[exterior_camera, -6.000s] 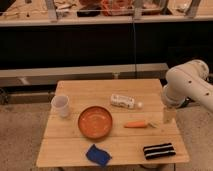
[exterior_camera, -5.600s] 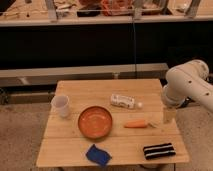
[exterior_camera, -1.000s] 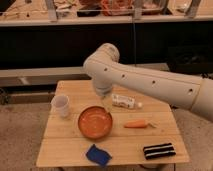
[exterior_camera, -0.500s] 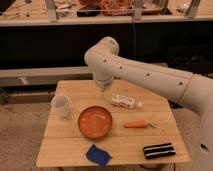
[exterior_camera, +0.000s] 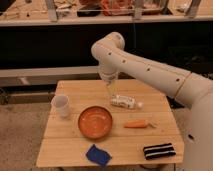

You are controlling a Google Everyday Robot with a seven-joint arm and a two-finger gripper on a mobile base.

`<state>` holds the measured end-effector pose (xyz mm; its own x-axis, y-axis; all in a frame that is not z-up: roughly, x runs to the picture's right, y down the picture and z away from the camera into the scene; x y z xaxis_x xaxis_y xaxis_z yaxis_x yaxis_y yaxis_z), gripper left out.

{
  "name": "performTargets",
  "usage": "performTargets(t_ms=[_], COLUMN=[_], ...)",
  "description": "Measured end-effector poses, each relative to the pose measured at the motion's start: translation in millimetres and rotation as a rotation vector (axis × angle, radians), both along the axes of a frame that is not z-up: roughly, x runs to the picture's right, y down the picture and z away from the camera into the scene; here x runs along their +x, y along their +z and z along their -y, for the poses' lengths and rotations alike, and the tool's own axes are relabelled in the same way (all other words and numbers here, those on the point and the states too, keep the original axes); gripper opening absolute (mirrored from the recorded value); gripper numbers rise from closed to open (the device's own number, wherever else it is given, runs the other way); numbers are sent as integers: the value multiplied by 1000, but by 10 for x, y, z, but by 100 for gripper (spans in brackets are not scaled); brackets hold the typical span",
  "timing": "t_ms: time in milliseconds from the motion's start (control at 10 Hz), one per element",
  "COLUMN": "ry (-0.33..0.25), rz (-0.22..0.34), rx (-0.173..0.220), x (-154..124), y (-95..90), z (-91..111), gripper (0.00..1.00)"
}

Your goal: Move the arm in a circular motion

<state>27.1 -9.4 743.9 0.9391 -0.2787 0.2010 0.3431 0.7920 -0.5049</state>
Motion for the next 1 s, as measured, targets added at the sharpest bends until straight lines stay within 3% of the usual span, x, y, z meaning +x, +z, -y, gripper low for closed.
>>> performTargets(t_ms=[200, 500, 1000], ry=[38, 130, 223], rz=[-12, -51, -90], rx=[-15, -25, -53], x=[217, 829, 1320], y=[50, 80, 77], z=[14, -98, -323], gripper=[80, 80, 80])
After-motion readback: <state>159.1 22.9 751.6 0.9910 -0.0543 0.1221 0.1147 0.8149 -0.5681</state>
